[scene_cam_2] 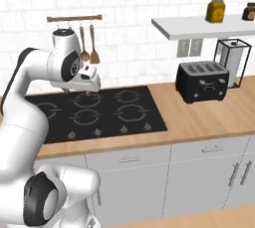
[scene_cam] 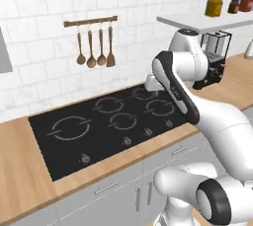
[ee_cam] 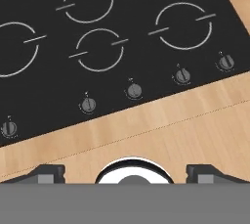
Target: Take a straw from the drawer in front and place it inside the glass cup on the dining counter.
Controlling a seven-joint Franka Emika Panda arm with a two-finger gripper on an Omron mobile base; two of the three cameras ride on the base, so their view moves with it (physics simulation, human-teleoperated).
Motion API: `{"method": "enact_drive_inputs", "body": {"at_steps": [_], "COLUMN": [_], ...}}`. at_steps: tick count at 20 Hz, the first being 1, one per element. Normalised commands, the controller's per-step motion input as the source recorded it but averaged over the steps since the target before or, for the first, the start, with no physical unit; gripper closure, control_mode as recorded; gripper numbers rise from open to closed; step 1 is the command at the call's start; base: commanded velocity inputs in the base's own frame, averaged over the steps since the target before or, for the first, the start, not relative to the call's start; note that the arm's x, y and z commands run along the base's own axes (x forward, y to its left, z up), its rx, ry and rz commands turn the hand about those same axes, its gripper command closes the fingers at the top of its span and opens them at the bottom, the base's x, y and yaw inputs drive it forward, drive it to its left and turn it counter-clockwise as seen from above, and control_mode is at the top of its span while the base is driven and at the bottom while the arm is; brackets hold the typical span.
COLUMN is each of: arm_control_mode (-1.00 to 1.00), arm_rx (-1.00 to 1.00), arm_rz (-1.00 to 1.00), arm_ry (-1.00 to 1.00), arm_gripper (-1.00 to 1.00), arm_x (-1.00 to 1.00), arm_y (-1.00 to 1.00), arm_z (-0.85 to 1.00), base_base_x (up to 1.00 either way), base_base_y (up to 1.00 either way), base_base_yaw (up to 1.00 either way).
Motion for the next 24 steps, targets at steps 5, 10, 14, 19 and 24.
{"method": "enact_drive_inputs", "body": {"at_steps": [5,10,14,19,24], "arm_control_mode": [1.0,1.0,1.0,1.0,1.0], "arm_rx": [0.0,0.0,0.0,0.0,0.0], "arm_rz": [0.0,0.0,0.0,0.0,0.0], "arm_ry": [0.0,0.0,0.0,0.0,0.0], "arm_gripper": [-1.0,-1.0,-1.0,-1.0,-1.0], "arm_x": [0.0,0.0,0.0,0.0,0.0], "arm_y": [0.0,0.0,0.0,0.0,0.0], "arm_z": [0.0,0.0,0.0,0.0,0.0], "base_base_x": [0.0,0.02,0.06,0.16,-0.01], "base_base_y": [0.5,0.58,0.49,0.38,0.62], "base_base_yaw": [-0.56,-0.4,-0.43,-0.37,-0.37]}}
